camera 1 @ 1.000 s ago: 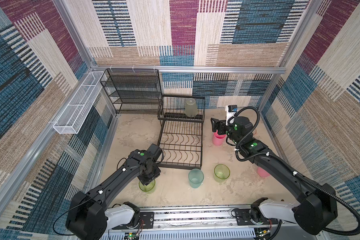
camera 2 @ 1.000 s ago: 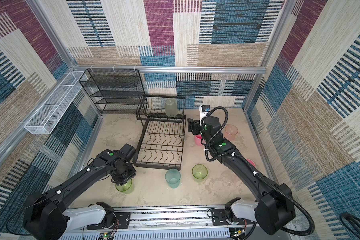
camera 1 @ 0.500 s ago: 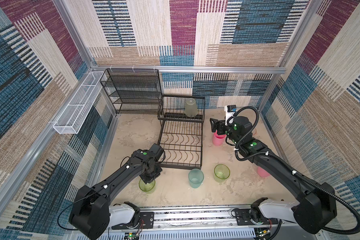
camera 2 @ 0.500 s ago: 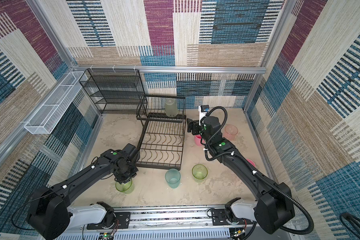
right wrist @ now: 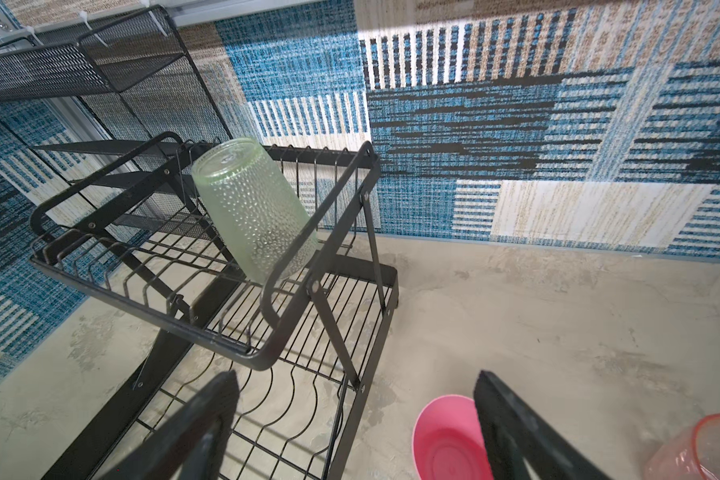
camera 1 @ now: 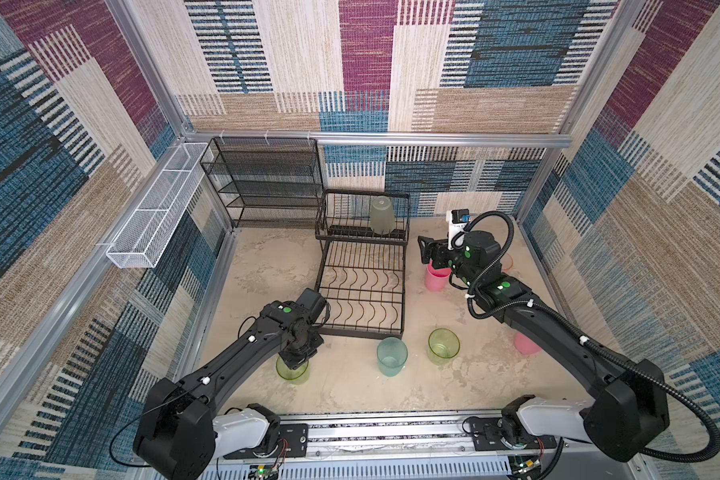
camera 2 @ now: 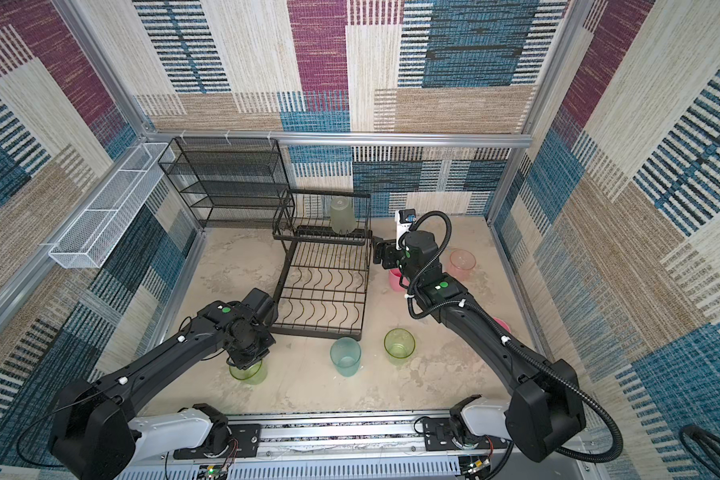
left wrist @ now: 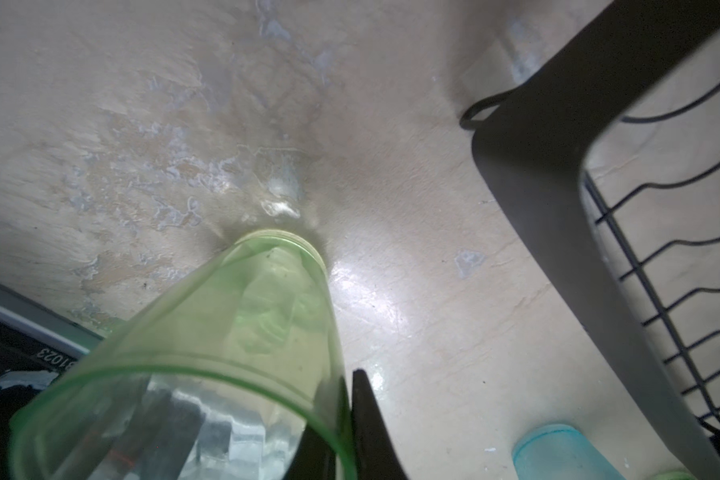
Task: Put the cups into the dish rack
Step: 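Close the left gripper around the light green cup's rim, then lift the green cup up toward the rack while the right gripper rises to meet it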
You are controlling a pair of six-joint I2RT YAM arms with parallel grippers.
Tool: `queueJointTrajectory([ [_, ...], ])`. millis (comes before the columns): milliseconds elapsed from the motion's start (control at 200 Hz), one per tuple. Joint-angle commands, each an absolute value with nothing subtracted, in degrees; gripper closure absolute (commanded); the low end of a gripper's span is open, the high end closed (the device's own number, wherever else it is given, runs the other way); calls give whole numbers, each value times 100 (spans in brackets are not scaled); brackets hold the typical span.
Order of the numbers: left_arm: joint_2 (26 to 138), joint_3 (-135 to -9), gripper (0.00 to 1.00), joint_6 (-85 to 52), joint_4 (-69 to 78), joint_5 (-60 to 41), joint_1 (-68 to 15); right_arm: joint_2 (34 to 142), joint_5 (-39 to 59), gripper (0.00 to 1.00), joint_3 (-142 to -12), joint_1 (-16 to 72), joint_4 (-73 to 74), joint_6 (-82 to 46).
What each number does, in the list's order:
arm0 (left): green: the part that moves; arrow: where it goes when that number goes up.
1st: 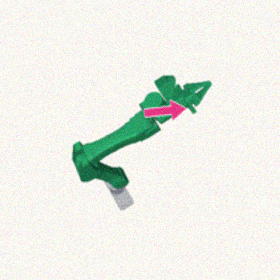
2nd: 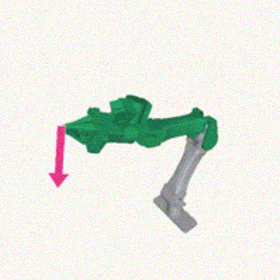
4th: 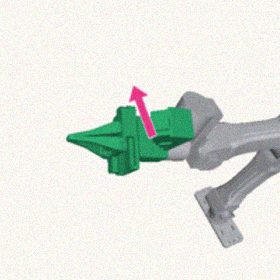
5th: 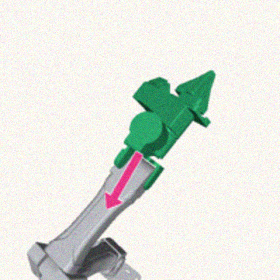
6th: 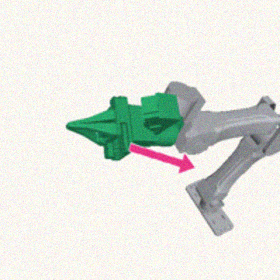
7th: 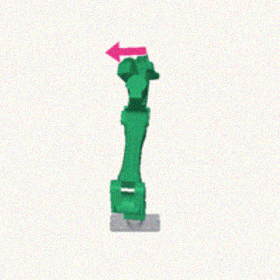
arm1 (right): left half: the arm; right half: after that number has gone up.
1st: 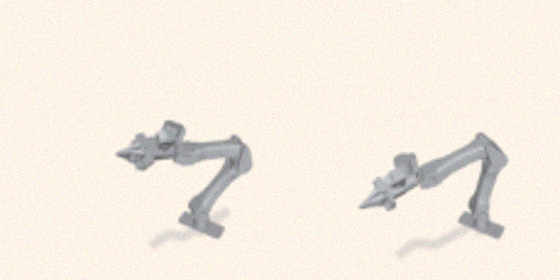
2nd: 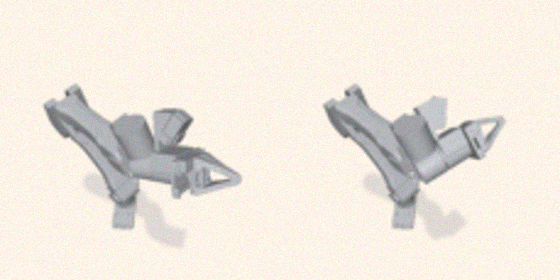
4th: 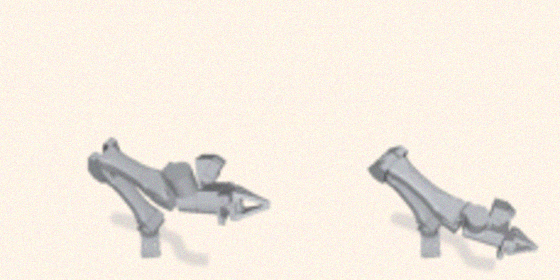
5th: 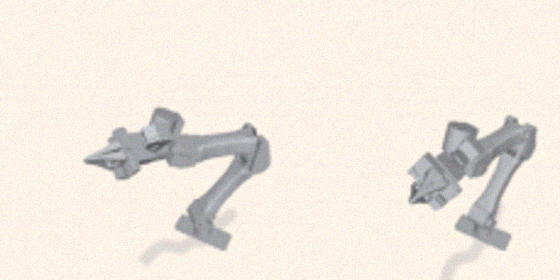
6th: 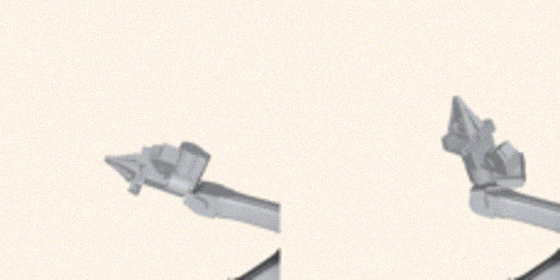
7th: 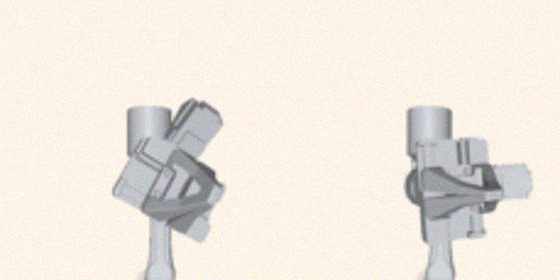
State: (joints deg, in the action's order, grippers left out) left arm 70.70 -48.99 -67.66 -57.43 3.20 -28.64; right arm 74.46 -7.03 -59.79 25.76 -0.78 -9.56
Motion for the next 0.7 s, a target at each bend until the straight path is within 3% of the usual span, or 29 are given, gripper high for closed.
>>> queueJointTrajectory([
  [0,6928,-4947,90,-6378,-5772,442,-2887,7485,-620,9,-6081,2575,28,-949],
  [351,6682,-5521,93,-5517,-5855,-40,-2954,7506,-644,9,-6221,2575,-127,-999],
  [691,7194,-7292,92,-4596,-5900,-311,-3436,7745,-722,9,-6673,2575,-542,-1079],
])
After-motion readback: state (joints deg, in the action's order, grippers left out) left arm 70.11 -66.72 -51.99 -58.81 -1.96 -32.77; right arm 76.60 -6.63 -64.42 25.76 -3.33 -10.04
